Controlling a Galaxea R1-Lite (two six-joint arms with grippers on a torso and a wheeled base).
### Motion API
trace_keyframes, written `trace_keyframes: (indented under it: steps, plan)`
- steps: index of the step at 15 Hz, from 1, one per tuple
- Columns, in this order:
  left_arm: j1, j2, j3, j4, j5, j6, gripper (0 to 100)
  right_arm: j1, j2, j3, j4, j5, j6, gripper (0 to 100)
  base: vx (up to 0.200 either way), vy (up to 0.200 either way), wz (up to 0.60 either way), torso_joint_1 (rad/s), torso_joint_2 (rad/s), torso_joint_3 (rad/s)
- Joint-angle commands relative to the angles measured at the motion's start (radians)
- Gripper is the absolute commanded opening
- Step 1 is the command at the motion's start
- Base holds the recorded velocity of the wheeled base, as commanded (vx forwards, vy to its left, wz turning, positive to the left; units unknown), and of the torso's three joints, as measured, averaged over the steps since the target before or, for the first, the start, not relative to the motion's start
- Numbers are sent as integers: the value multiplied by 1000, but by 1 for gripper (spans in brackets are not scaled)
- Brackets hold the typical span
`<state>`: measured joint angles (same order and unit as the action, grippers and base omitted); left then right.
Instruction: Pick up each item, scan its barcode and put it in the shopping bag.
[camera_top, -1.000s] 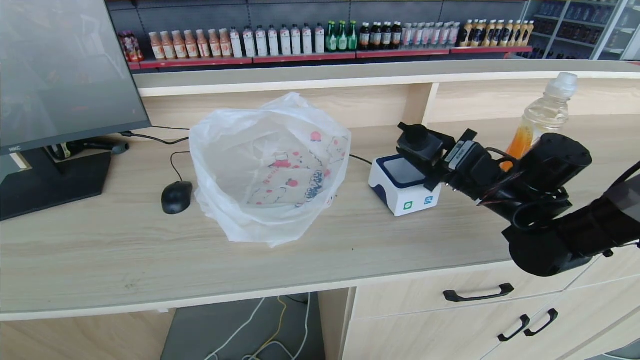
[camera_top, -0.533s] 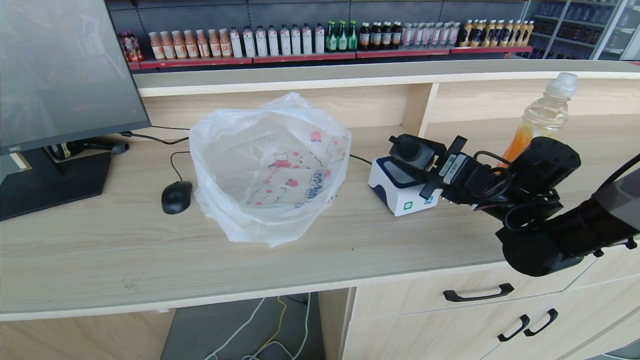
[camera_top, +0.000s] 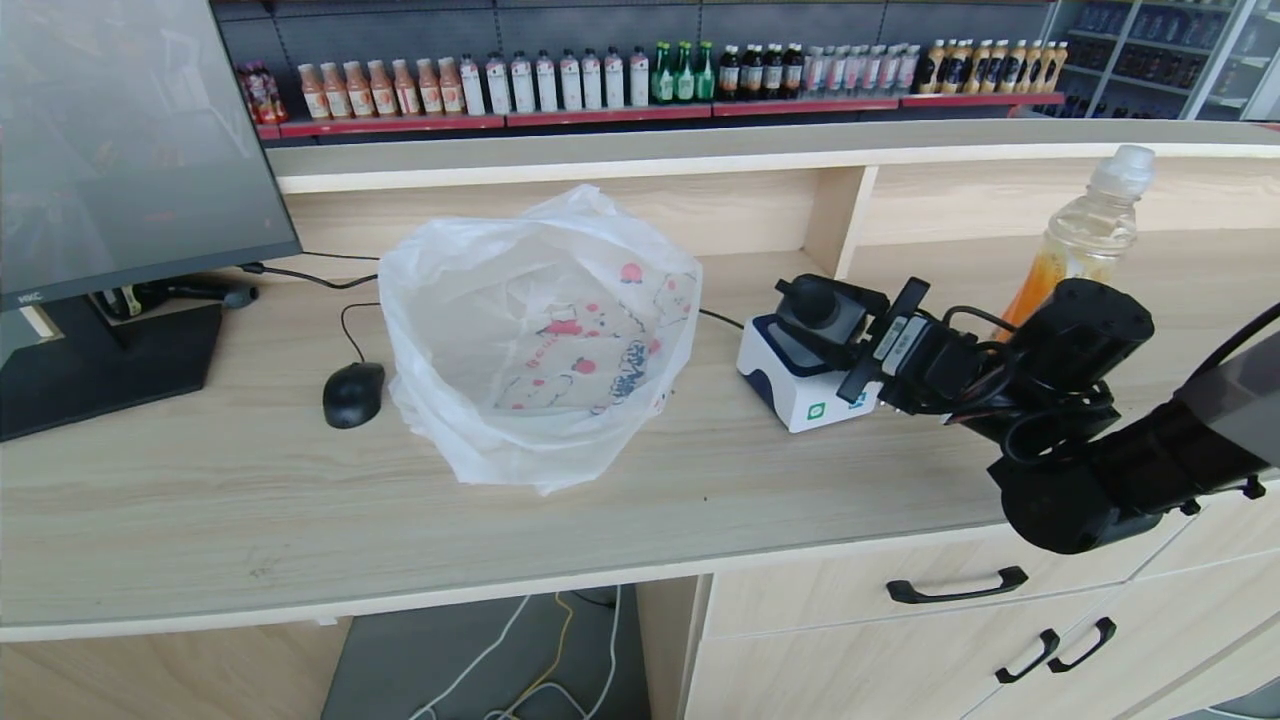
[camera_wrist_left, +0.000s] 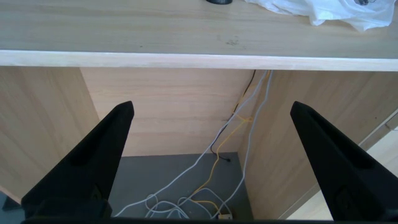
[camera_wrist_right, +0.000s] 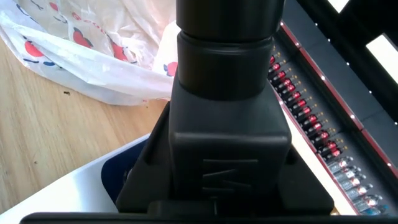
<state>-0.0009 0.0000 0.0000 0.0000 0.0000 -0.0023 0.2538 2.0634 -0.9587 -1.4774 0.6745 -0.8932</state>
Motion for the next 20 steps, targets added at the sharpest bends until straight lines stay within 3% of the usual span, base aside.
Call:
trace_keyframes:
  steps: [1,20]
  plan:
    - [1,0,0,0,0,-1,100,1,0,0,0,4,0,0,0,0,0,0,0,0]
    - [-1,0,0,0,0,-1,100,5,-5,5,-1,4,0,0,0,0,0,0,0,0]
